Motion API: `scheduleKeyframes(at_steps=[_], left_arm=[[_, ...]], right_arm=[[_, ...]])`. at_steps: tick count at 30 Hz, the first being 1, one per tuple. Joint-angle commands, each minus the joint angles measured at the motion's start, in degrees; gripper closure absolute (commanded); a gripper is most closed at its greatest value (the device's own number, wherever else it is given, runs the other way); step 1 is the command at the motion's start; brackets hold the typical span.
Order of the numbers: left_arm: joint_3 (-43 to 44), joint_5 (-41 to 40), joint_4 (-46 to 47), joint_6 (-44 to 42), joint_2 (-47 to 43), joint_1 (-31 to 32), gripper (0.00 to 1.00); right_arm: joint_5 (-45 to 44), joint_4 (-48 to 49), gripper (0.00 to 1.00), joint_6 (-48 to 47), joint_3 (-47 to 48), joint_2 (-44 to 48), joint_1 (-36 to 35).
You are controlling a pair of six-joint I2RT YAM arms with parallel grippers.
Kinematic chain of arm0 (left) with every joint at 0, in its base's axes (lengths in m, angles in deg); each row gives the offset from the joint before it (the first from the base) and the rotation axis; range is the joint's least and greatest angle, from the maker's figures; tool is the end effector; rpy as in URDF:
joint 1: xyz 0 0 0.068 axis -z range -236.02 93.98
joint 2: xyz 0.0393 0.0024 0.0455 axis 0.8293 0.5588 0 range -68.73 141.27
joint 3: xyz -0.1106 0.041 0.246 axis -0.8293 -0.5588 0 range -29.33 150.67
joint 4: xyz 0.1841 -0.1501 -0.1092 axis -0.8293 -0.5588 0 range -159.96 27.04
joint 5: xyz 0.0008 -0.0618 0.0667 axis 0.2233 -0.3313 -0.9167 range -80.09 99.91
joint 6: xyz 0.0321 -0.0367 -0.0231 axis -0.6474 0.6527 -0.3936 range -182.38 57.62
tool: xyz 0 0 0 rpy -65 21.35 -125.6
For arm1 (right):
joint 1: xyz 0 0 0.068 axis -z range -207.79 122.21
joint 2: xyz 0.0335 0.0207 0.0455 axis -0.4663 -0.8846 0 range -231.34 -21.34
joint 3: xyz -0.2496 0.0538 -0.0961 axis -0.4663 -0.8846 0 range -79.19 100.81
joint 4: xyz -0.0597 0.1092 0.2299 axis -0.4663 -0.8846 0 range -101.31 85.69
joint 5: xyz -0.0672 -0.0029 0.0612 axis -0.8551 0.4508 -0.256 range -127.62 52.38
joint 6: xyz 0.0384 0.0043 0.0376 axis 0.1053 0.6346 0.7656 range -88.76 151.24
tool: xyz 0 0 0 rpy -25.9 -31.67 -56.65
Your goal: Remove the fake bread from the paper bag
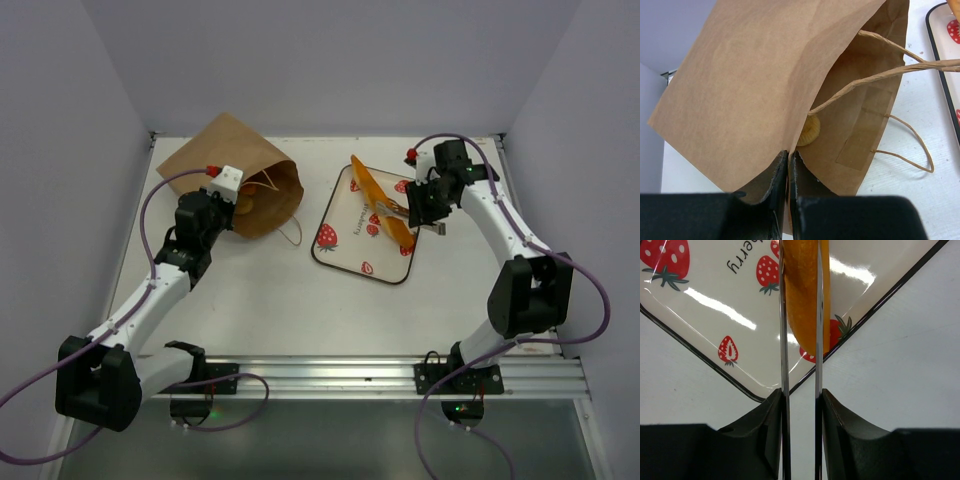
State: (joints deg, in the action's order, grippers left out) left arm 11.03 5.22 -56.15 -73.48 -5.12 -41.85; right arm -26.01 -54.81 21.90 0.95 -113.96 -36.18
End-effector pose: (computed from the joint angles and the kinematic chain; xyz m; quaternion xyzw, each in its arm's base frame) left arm 0.2493 -0.0600 0.2773 0.1512 0.7863 0.0167 0.5988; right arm 0.3290 0.0557 0.2858 -0.1724 0.9521 0.0964 0.2332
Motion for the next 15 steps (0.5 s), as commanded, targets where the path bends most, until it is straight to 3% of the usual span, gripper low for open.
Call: scheduleKeyframes(at_steps=[1, 6, 10, 15], left_arm=[[-0.46, 0.82, 3.74, 0.98, -1.3, 0.15, 0.91], [-0.37, 0.91, 3.83, 1.07, -1.21, 0.15, 0.91], [-0.46, 0.91, 3.74, 1.07, -1.39, 0.15, 0.91], [-0.54, 0.82, 3.65, 0.98, -1.48, 0.15, 0.91]], right_arm=[[0.6, 2.69, 0.95, -1.38, 2.39, 0.6, 1.17], [1.3, 2.77, 0.87, -1.91, 2.39, 1.21, 1.44], [2.09, 2.78, 0.66, -1.91, 2.83, 1.39, 1.53], [3.24, 2.78, 0.57, -1.82, 3.97, 2.35, 1.44]])
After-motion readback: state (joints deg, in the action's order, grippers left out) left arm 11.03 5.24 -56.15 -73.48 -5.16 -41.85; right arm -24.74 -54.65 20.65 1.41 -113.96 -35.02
